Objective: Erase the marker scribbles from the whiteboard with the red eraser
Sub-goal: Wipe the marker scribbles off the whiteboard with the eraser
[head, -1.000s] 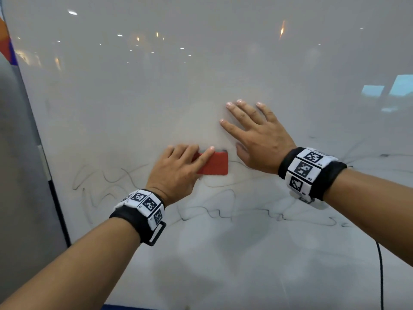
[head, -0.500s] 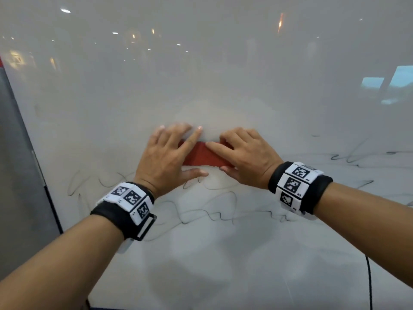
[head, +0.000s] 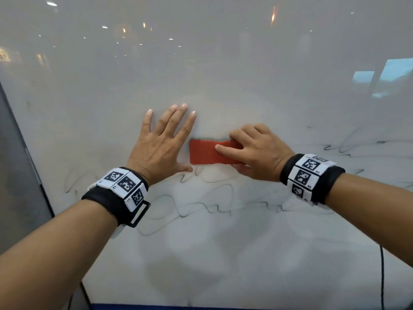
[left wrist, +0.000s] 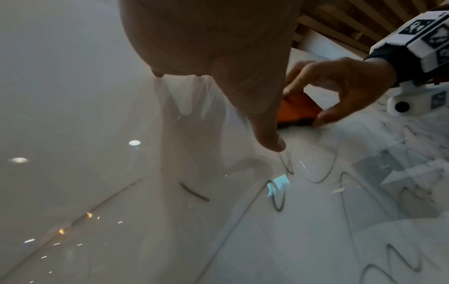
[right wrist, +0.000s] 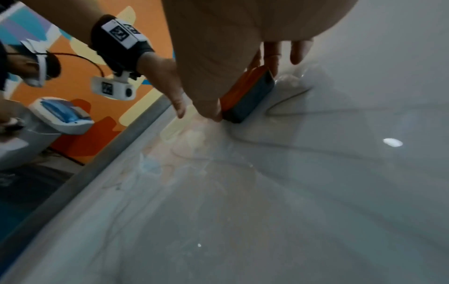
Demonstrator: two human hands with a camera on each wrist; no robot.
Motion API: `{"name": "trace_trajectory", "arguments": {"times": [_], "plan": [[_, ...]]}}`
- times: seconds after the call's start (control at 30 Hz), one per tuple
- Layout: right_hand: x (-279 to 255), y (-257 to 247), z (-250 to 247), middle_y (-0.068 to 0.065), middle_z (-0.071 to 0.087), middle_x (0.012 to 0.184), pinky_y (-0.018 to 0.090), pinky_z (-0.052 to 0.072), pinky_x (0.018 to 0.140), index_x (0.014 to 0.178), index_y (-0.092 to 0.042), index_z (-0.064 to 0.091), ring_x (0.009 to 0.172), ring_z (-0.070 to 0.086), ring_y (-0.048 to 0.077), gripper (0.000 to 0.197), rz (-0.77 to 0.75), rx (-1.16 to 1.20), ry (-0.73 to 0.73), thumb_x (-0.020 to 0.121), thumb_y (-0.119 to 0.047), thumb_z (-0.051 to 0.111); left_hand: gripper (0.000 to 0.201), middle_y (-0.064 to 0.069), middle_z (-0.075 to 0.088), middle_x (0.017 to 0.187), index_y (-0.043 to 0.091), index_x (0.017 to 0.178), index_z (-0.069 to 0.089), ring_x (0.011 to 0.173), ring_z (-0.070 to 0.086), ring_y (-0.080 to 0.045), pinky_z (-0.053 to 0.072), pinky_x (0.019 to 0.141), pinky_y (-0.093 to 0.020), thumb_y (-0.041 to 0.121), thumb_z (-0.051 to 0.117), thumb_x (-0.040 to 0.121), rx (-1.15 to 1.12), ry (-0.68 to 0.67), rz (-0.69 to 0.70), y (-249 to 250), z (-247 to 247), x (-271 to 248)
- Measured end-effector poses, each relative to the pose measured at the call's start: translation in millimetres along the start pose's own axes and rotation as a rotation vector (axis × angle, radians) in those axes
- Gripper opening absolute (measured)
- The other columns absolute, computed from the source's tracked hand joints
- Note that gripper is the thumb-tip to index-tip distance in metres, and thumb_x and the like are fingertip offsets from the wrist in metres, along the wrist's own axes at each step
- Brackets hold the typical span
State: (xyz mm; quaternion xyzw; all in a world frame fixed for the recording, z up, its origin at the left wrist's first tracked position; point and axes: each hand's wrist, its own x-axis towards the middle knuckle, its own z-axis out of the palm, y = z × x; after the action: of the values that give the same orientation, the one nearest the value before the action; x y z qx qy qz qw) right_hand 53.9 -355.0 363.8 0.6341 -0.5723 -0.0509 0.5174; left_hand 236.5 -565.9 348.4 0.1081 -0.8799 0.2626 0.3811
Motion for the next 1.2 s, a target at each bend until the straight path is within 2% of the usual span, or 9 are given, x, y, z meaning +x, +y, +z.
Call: {"name": "trace_trajectory", "arguments": {"times": [0.17,0.33,0.57,0.67,0.77,0.93,1.0,1.1,1.2], "plan": [[-10,22,-8,0.015,0.057,0.106,0.039,0.038,0.071,0.126,-0.022,0.060,0.087,0.053,0.033,0.061,0.243,0.001,0.093,0.068,-0.031,0.073,0.135,-0.013,0.011,0.162,0.016,0.155,0.017,0.148,0.013,-0.029,0.023,0.111,-0.067,0.061,0.087,0.049,0.048,-0.037,-0.012,4,-2,0],[-32,2,6,0.012,0.059,0.107,0.040,0.043,0.073,0.124,-0.028,0.055,0.088,0.055,0.032,0.061,-0.041,-0.006,-0.087,0.065,-0.027,0.070,0.135,-0.014,0.012,0.161,0.015,0.155,0.017,0.147,0.014,-0.030,0.025,0.111,-0.066,0.054,0.091,0.049,0.053,-0.032,-0.014,6,-2,0],[-36,29,-9,0.015,0.058,0.107,0.040,0.043,0.070,0.128,-0.027,0.052,0.089,0.053,0.033,0.067,0.206,0.007,0.063,0.064,-0.028,0.075,0.129,-0.014,0.013,0.160,0.017,0.155,0.019,0.147,0.015,-0.030,0.025,0.111,-0.064,0.055,0.088,0.054,0.055,-0.033,-0.015,14,-3,3],[-51,19,0,0.013,0.059,0.107,0.039,0.041,0.072,0.126,-0.028,0.053,0.089,0.054,0.032,0.065,0.065,0.001,-0.024,0.065,-0.026,0.075,0.127,-0.013,0.015,0.161,0.020,0.155,0.021,0.147,0.017,-0.031,0.025,0.110,-0.065,0.057,0.087,0.054,0.091,-0.040,0.049,24,-3,7],[-52,42,-12,0.011,0.059,0.110,0.040,0.040,0.075,0.127,-0.031,0.055,0.091,0.055,0.032,0.062,-0.022,-0.045,-0.087,0.067,-0.030,0.072,0.127,-0.013,0.016,0.160,0.020,0.155,0.022,0.146,0.018,-0.031,0.026,0.109,-0.067,0.057,0.087,0.053,0.079,-0.019,0.030,35,-3,14],[-53,71,-28,0.015,0.057,0.109,0.042,0.041,0.074,0.128,-0.026,0.056,0.091,0.052,0.034,0.061,0.285,-0.004,0.061,0.070,-0.030,0.073,0.126,-0.015,0.016,0.160,0.018,0.155,0.021,0.146,0.017,-0.032,0.024,0.110,-0.066,0.055,0.088,0.054,0.050,0.000,0.005,43,-2,18],[-69,54,-13,0.016,0.058,0.106,0.041,0.042,0.072,0.127,-0.026,0.055,0.088,0.052,0.033,0.061,0.226,0.030,0.062,0.069,-0.028,0.071,0.125,-0.015,0.016,0.159,0.017,0.155,0.022,0.146,0.017,-0.032,0.024,0.110,-0.066,0.055,0.088,0.055,0.044,0.006,-0.005,47,-2,20],[-92,34,4,0.012,0.060,0.108,0.040,0.041,0.075,0.125,-0.030,0.054,0.089,0.054,0.032,0.059,-0.007,-0.013,-0.099,0.069,-0.027,0.070,0.124,-0.015,0.016,0.159,0.016,0.155,0.023,0.146,0.016,-0.033,0.024,0.110,-0.066,0.056,0.087,0.056,0.049,0.005,-0.018,50,0,20],[-88,59,-10,0.011,0.059,0.110,0.041,0.041,0.076,0.127,-0.032,0.055,0.090,0.053,0.031,0.061,-0.014,-0.040,-0.105,0.068,-0.030,0.070,0.124,-0.015,0.016,0.159,0.015,0.155,0.023,0.146,0.017,-0.034,0.024,0.110,-0.066,0.055,0.088,0.056,0.051,0.009,-0.028,54,0,20]]}}
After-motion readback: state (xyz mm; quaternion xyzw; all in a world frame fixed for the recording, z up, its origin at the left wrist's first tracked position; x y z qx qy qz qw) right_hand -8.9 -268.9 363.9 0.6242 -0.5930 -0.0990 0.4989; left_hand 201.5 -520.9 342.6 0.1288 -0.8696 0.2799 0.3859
